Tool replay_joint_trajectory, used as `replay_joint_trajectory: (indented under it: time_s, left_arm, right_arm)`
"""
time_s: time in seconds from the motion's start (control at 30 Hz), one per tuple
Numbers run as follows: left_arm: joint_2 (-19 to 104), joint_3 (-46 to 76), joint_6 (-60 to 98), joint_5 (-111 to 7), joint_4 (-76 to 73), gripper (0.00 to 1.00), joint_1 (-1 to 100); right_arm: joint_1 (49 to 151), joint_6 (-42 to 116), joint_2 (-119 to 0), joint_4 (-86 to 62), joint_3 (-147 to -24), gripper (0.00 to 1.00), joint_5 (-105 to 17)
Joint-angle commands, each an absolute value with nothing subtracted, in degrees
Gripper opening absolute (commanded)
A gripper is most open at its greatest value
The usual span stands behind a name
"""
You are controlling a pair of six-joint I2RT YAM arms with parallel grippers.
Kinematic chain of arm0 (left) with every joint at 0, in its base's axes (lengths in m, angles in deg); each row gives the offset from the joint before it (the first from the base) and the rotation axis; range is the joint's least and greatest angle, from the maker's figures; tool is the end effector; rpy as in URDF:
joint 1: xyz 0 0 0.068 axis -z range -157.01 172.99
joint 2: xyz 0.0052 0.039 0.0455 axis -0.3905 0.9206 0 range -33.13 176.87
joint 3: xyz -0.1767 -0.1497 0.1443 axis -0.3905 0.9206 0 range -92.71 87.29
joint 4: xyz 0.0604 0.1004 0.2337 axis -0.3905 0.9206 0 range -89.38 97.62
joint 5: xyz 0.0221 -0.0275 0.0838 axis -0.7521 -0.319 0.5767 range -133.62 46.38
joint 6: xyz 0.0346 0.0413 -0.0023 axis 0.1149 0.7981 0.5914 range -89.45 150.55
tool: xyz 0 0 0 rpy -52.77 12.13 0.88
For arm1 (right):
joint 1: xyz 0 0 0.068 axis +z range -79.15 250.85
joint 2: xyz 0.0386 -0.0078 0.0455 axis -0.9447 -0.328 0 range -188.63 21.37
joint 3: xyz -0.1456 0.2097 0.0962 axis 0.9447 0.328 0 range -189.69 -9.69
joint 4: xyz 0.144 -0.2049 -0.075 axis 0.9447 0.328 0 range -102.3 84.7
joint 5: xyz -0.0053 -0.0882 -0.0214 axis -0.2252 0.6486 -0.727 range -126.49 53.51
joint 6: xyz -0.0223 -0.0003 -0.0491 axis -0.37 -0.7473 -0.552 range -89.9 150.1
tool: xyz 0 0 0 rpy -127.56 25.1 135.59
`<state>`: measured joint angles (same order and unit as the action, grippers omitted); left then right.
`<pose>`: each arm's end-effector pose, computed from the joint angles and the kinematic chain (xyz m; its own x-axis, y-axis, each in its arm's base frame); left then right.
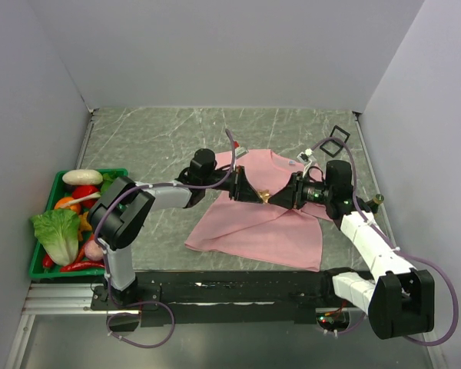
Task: Pin the brooch onto the clothing
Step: Pass from the left arm to the right
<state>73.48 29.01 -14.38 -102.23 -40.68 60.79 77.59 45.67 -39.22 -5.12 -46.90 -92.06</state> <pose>0.2934 -0.2661 0.2121 -0.7667 0.1291 -0.6289 0.6317 -0.0235 -0.7749 0.2151 0.0550 0.2534 -0.6935 0.0708 -0.7169 -0.6079 0.4765 0.6351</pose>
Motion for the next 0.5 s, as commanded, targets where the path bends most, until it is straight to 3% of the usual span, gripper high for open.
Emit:
replay_joint_trajectory:
  time_s: [0.0,0.47]
  left_arm:
    - [70.6,29.4,-14.8,-101.1,-44.8,0.01,60.3]
    - [70.3,31.6,-19.0,-101.4,-51.1,0.01,60.4]
  right_arm:
    - [78.0,46.4,-38.1,-7.6,-48.4,0.32,-93.8]
    - [79.2,47.4,-39.3,-9.6,-48.0,0.28,-93.1]
